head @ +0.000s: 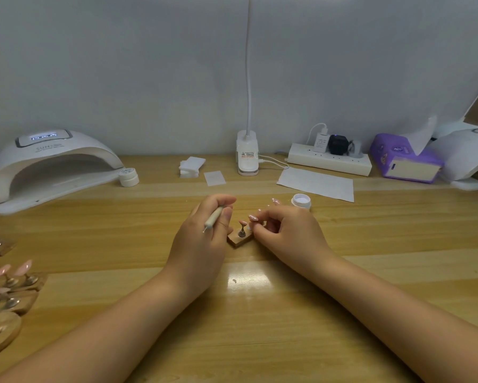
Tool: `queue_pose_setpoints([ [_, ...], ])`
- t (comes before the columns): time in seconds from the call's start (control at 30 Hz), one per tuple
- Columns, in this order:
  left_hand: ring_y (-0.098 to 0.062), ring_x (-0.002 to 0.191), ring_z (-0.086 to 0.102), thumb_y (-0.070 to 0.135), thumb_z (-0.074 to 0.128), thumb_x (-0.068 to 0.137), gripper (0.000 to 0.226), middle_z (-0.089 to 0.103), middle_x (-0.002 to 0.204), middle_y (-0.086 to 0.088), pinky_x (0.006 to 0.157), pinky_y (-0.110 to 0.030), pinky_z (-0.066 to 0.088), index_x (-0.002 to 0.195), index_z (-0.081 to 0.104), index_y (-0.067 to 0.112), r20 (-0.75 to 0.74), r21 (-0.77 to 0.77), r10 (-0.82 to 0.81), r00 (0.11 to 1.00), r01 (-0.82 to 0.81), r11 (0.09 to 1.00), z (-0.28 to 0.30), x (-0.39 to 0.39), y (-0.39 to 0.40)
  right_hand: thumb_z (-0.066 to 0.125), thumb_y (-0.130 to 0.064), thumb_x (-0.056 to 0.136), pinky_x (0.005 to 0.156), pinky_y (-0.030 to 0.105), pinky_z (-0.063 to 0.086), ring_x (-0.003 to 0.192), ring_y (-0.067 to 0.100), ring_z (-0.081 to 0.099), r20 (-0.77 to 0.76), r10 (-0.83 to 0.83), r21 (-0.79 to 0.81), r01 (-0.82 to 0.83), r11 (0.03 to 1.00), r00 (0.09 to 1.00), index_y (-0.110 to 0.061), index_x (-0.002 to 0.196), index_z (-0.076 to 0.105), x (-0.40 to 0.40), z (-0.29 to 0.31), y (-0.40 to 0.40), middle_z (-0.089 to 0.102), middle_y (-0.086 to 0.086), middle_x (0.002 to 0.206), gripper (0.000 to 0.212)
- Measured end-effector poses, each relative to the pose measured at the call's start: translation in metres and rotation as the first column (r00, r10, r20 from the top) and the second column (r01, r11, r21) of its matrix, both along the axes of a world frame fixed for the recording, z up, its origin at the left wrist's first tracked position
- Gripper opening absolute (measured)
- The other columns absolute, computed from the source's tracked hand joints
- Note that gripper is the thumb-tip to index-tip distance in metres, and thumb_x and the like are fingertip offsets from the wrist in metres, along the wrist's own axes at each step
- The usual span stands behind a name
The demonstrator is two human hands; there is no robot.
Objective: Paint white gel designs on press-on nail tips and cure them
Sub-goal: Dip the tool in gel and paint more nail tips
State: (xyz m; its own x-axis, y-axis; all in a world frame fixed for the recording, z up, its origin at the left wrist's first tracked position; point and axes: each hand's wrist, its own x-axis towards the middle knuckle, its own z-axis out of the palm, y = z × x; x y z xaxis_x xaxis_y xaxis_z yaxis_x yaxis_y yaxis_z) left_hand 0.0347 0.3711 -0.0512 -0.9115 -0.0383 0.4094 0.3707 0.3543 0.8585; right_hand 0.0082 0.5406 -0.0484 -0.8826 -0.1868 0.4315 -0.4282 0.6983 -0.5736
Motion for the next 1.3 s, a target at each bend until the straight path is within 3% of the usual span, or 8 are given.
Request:
queue_pose_setpoints([
  [0.27, -0.004, 0.095, 0.065, 0.024, 0.047, 0.1, 0.021, 0.062, 0.111, 0.006, 0.082, -0.046, 0.055, 0.105, 0.055, 0.043, -0.017, -0.03, 0.006, 1.0, -0.006, 1.0, 0.0, 0.001, 0.0, 0.068, -0.033, 0.087, 0.058, 0.014, 0.037, 0.07, 0.001, 0.057, 0.07, 0.006, 0.057, -0.01, 0.998, 0.998, -0.027, 0.097, 0.077, 0.0, 0.005, 0.002, 0.073, -0.01, 0.082, 0.015],
  [0.4, -0.013, 0.09, 0.066, 0.024, 0.048, 0.099, 0.022, 0.064, 0.107, 0.008, 0.082, -0.044, 0.053, 0.101, 0.054, 0.046, -0.025, -0.07, 0.024, 0.999, -0.026, 0.997, 0.001, 0.003, 0.0, 0.072, -0.028, 0.082, 0.058, 0.021, 0.045, 0.059, 0.003, 0.057, 0.014, -0.004, -0.037, 0.005, 0.999, 1.0, -0.019, 0.077, 0.076, 0.005, 0.004, 0.003, 0.065, -0.012, 0.062, 0.011],
  [0.5, -0.015, 0.088, 0.066, 0.023, 0.049, 0.099, 0.023, 0.064, 0.105, 0.006, 0.082, -0.042, 0.052, 0.101, 0.053, 0.045, -0.023, -0.073, 0.02, 1.0, -0.022, 0.997, 0.003, 0.004, 0.0, 0.07, -0.031, 0.082, 0.056, 0.029, 0.047, 0.056, 0.007, 0.054, 0.01, 0.035, 0.027, -0.036, 0.999, 0.999, -0.021, 0.079, 0.077, 0.009, 0.005, 0.002, 0.062, -0.01, 0.058, 0.012],
  [0.73, -0.015, 0.087, 0.066, 0.023, 0.048, 0.099, 0.02, 0.064, 0.103, 0.004, 0.081, -0.043, 0.052, 0.102, 0.055, 0.041, -0.015, -0.087, 0.008, 1.0, -0.009, 0.996, 0.006, 0.006, 0.001, 0.065, -0.038, 0.088, 0.058, 0.006, 0.031, 0.106, 0.006, 0.047, 0.009, 0.115, 0.208, -0.115, 0.971, 0.993, -0.035, 0.102, 0.075, 0.009, 0.008, 0.0, 0.074, -0.008, 0.092, 0.018],
  [0.93, -0.015, 0.093, 0.065, 0.023, 0.048, 0.098, 0.022, 0.063, 0.107, 0.009, 0.085, -0.042, 0.051, 0.099, 0.054, 0.044, -0.033, -0.099, 0.008, 0.999, -0.011, 0.995, 0.006, 0.007, 0.001, 0.065, -0.032, 0.09, 0.088, 0.03, 0.049, 0.106, 0.015, 0.065, -0.051, 0.148, 0.231, -0.132, 0.964, 0.988, -0.03, 0.103, 0.075, 0.012, 0.009, -0.002, 0.074, -0.004, 0.102, 0.017],
  [1.03, -0.016, 0.094, 0.066, 0.022, 0.049, 0.098, 0.022, 0.064, 0.107, 0.006, 0.086, -0.042, 0.05, 0.1, 0.054, 0.043, -0.037, -0.094, 0.002, 0.999, -0.006, 0.996, 0.005, 0.007, 0.0, 0.066, -0.027, 0.089, 0.083, 0.037, 0.055, 0.104, 0.017, 0.067, -0.136, 0.163, 0.238, -0.127, 0.963, 0.977, -0.027, 0.094, 0.077, 0.016, 0.008, -0.003, 0.075, -0.001, 0.09, 0.012],
  [1.13, -0.017, 0.089, 0.067, 0.019, 0.049, 0.099, 0.02, 0.066, 0.102, 0.004, 0.081, -0.037, 0.053, 0.102, 0.058, 0.037, -0.068, -0.027, 0.002, 0.998, -0.004, 1.0, 0.007, 0.007, 0.001, 0.065, -0.028, 0.09, 0.077, 0.036, 0.056, 0.092, 0.018, 0.069, -0.155, 0.142, 0.243, -0.101, 0.965, 0.978, -0.024, 0.088, 0.076, 0.016, 0.007, -0.003, 0.073, -0.003, 0.08, 0.012],
  [1.3, -0.016, 0.081, 0.07, 0.033, 0.046, 0.093, 0.029, 0.072, 0.096, -0.002, 0.074, -0.018, 0.051, 0.115, 0.062, 0.023, -0.122, 0.213, -0.002, 0.993, 0.028, 0.977, 0.013, 0.008, 0.0, 0.064, -0.028, 0.091, 0.068, 0.023, 0.046, 0.088, 0.016, 0.068, -0.138, 0.114, 0.264, -0.075, 0.962, 0.984, -0.023, 0.09, 0.076, 0.016, 0.007, -0.003, 0.074, -0.007, 0.089, 0.012],
])
